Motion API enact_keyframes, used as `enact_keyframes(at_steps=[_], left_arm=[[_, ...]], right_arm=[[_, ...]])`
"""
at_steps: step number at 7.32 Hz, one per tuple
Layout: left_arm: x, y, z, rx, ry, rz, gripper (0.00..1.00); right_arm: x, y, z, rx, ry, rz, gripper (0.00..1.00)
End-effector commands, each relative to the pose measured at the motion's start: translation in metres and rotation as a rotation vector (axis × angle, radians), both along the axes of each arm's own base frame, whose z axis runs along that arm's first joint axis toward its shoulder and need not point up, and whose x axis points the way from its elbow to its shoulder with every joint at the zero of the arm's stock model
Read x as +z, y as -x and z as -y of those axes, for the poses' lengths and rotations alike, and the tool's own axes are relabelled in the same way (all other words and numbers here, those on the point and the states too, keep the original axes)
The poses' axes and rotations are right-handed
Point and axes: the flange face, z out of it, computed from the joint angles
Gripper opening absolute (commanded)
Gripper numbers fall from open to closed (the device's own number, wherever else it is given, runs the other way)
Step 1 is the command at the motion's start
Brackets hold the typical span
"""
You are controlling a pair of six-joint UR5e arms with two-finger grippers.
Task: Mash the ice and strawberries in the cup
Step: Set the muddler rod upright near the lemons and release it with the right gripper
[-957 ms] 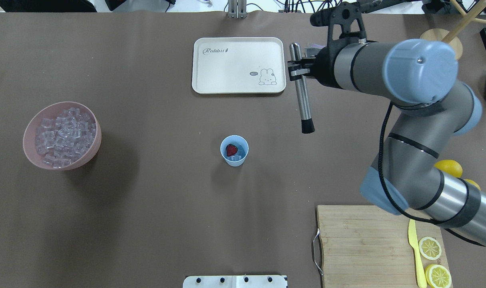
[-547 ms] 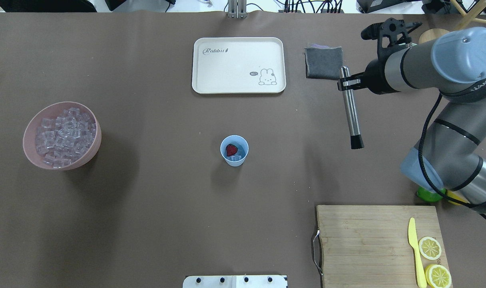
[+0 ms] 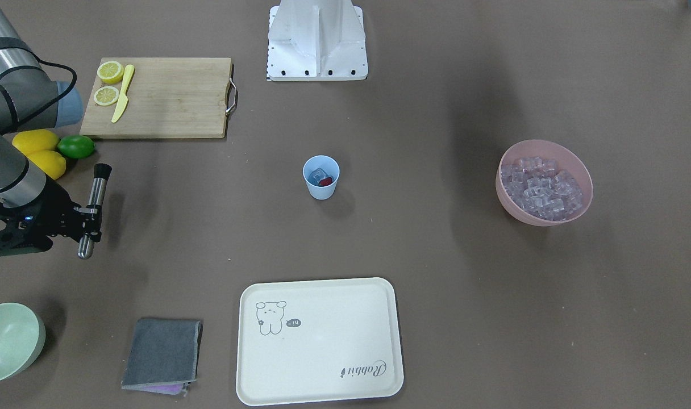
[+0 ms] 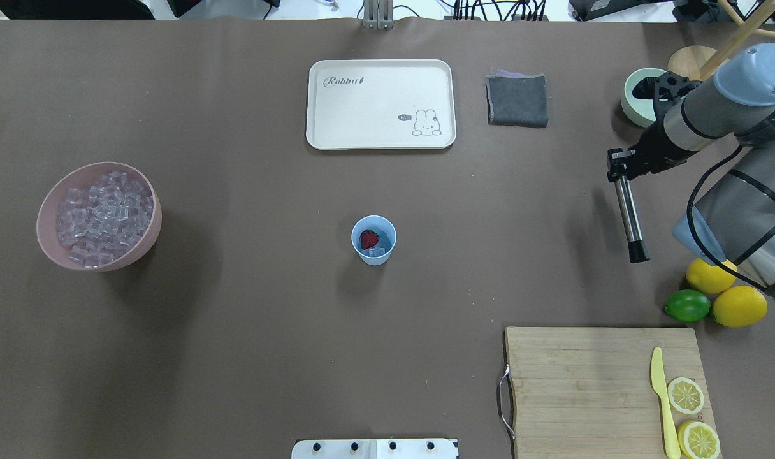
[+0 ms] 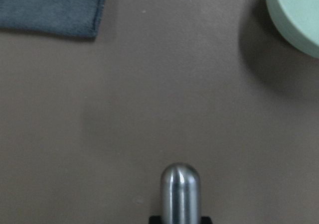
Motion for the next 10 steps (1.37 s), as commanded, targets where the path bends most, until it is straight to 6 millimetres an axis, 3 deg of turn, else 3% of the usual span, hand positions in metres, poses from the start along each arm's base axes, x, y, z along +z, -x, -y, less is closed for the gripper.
enact_keyframes(at_steps=[1,2,4,5,6,7,8,10], left_arm=[[-0.002,0.007,0.001,-0.018,-0.004,0.0,0.97],[-0.005,0.008,0.005,-0.021,-0.012,0.0,0.97],[-0.008,0.008,0.006,-0.022,-0.017,-0.001,0.97],[-0.009,0.008,0.006,-0.024,-0.018,-0.002,0.97],[-0.01,0.008,0.007,-0.024,-0.021,-0.002,0.97],[-0.009,0.008,0.008,-0.024,-0.019,-0.002,0.97],[-0.01,0.008,0.013,-0.022,-0.022,-0.003,0.97],[0.005,0.006,0.027,-0.019,0.006,-0.01,0.97]], right_arm=[[0.037,0.0,0.001,-0.024,0.041,-0.038,0.0],[0.048,0.002,0.001,-0.043,0.042,-0.052,0.0],[0.05,0.011,0.0,-0.054,0.042,-0.06,0.0],[0.05,0.011,-0.001,-0.056,0.042,-0.058,0.92],[0.049,0.012,-0.001,-0.058,0.043,-0.055,1.0],[0.046,0.009,-0.001,-0.056,0.039,-0.049,1.0],[0.04,-0.011,0.008,-0.036,0.047,-0.02,1.0],[0.029,-0.088,0.03,-0.029,0.017,0.08,1.0]])
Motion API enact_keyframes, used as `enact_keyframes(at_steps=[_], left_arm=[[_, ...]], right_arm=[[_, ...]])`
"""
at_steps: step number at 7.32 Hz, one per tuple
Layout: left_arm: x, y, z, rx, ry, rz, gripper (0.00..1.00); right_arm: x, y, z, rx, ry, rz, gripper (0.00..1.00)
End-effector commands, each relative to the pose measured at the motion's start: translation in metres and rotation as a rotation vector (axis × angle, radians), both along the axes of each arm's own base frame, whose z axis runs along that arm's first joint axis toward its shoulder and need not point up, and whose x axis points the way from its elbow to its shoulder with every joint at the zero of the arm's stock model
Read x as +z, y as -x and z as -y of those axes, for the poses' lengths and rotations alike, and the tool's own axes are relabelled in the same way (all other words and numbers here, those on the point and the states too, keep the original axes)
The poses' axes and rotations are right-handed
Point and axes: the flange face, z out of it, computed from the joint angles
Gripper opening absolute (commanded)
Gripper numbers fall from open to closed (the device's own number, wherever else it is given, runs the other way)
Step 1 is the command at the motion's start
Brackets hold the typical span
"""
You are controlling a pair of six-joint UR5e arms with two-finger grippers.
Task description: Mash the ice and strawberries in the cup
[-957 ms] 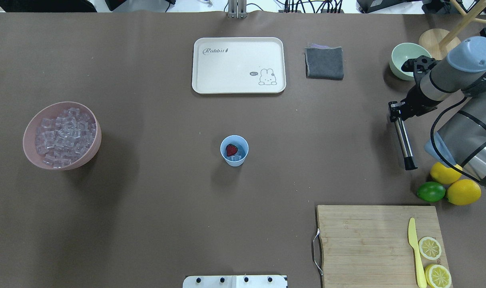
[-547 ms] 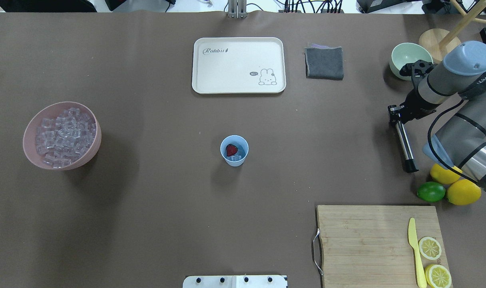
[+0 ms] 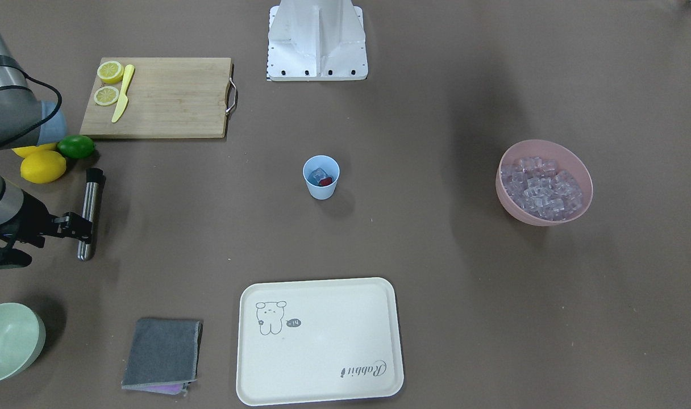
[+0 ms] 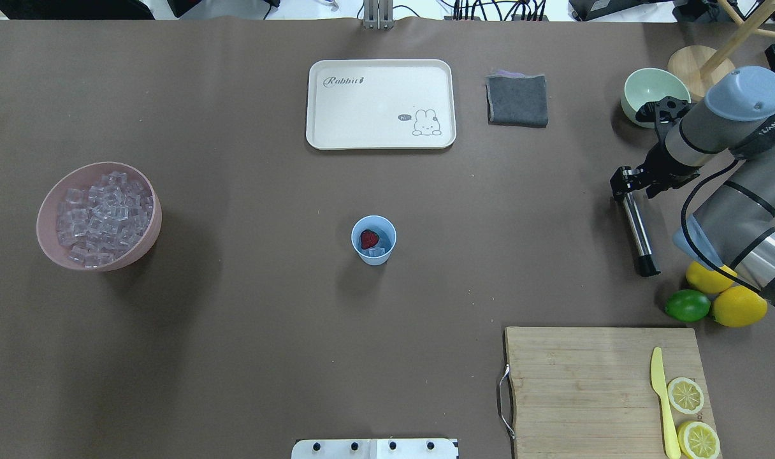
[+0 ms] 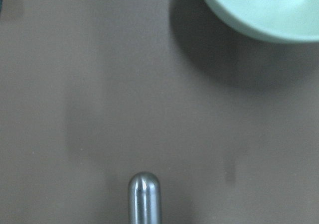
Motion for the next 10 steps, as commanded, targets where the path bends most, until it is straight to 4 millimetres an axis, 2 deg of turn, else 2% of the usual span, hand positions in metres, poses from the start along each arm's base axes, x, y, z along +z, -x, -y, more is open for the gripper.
enact_keyframes(at_steps=[1,2,3,4,5,6,8,9,10], left_arm=[[0.016,-0.002,0.019,0.003,0.031,-0.013,0.97],[0.03,0.007,0.036,0.0,0.05,-0.049,0.97],[0.05,0.032,0.06,0.034,0.044,-0.079,0.97],[0.059,0.057,0.083,0.059,0.054,-0.087,0.97],[0.073,0.069,0.092,0.084,0.067,-0.082,0.97],[0.079,0.075,0.087,0.073,0.079,-0.087,0.97],[0.086,0.077,0.072,0.065,0.088,-0.083,0.98],[0.086,0.076,0.055,0.058,0.091,-0.079,0.98],[0.067,0.075,0.044,-0.015,0.129,-0.083,0.98]], right_arm=[[-0.001,-0.085,0.011,0.013,-0.051,0.071,1.0],[-0.002,-0.117,-0.002,0.019,-0.066,0.058,1.0],[-0.001,-0.159,-0.024,0.013,-0.078,0.029,1.0],[0.018,-0.213,-0.055,-0.008,-0.119,-0.001,1.0],[0.019,-0.24,-0.078,-0.009,-0.104,-0.019,1.0],[0.032,-0.256,-0.099,-0.005,-0.087,-0.036,1.0],[0.055,-0.262,-0.114,-0.026,-0.066,-0.046,1.0],[0.066,-0.263,-0.122,-0.042,-0.065,-0.06,1.0],[0.082,-0.268,-0.133,-0.089,-0.084,-0.078,1.0]])
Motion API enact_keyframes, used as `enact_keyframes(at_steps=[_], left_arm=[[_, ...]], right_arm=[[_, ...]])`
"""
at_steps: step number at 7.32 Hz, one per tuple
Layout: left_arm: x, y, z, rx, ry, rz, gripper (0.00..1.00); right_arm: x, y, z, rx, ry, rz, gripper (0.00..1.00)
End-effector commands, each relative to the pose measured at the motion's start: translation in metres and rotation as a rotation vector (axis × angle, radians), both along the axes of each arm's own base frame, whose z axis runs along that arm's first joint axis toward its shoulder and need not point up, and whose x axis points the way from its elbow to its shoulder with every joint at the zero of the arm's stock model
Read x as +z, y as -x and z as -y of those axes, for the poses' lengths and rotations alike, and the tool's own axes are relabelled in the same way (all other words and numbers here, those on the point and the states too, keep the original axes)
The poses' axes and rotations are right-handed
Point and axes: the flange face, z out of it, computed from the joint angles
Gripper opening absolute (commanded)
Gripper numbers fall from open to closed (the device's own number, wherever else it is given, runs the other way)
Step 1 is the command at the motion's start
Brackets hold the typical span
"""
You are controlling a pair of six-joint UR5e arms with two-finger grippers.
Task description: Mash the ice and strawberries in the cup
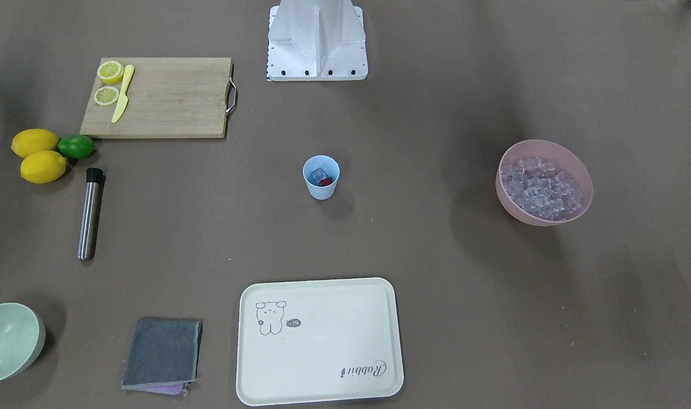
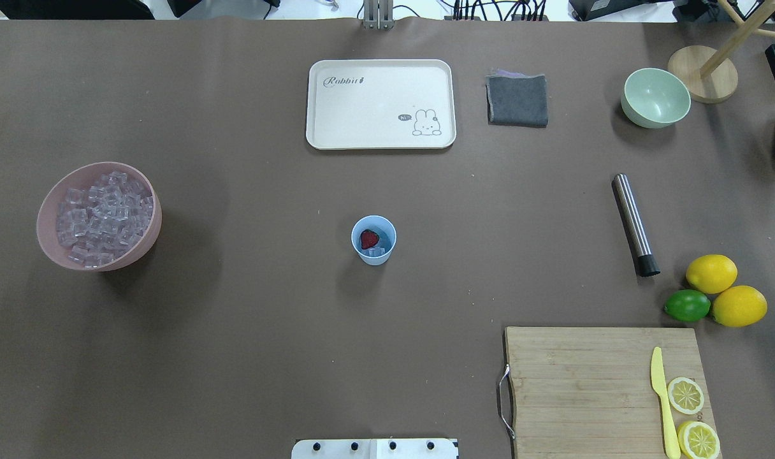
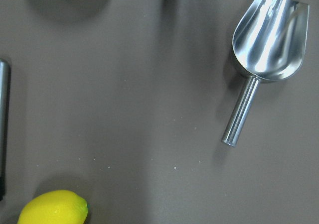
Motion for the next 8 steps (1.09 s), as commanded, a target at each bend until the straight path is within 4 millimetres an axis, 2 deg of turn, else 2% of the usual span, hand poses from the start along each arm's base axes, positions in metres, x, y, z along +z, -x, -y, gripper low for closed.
enact_keyframes(at_steps=[1,4,6,8], left_arm=[[-0.023,-0.004,-0.017,-0.107,0.073,0.027,0.98],[-0.022,-0.005,-0.022,-0.104,0.038,0.029,0.98],[-0.018,-0.007,-0.038,-0.104,0.039,0.029,0.97],[-0.017,-0.007,-0.04,-0.104,0.031,0.029,0.98]], right_arm=[[0.02,-0.013,-0.016,-0.035,-0.015,-0.021,1.0],[0.017,-0.005,0.007,-0.05,-0.002,-0.022,1.0],[0.015,-0.007,0.008,-0.044,-0.005,-0.022,1.0],[0.016,-0.01,0.005,-0.039,-0.002,-0.022,1.0]])
